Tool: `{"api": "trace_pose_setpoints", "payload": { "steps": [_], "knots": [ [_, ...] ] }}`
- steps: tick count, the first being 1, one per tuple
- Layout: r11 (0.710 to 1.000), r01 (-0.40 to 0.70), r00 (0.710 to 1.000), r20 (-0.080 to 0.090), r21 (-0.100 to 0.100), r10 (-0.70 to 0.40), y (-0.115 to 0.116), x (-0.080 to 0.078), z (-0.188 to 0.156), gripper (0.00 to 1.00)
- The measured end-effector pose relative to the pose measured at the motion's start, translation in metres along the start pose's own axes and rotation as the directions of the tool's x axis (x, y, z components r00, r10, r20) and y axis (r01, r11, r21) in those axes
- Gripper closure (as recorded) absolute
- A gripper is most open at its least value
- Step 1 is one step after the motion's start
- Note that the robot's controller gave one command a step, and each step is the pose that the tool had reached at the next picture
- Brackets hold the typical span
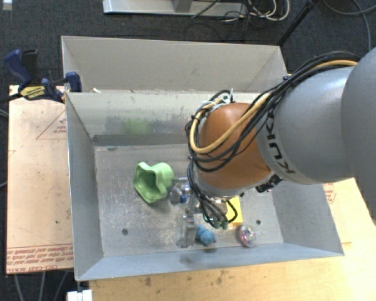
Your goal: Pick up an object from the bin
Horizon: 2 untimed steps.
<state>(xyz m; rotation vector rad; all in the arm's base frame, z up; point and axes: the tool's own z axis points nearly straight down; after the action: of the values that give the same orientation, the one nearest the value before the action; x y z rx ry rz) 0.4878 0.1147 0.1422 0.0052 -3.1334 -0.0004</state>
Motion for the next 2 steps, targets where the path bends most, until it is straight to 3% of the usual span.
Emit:
{"api": "trace_pose_setpoints", "payload": {
  "steps": [1, 2],
  "knots": [
    [1.000, -0.031, 0.999, 0.007, 0.002, 0.031, -0.068, -0.004, -0.001, 0.00],
    [0.991, -0.135, 0.991, 0.011, -0.003, 0.135, -0.057, 0.001, 0.075, 0.00]
  ]
}}
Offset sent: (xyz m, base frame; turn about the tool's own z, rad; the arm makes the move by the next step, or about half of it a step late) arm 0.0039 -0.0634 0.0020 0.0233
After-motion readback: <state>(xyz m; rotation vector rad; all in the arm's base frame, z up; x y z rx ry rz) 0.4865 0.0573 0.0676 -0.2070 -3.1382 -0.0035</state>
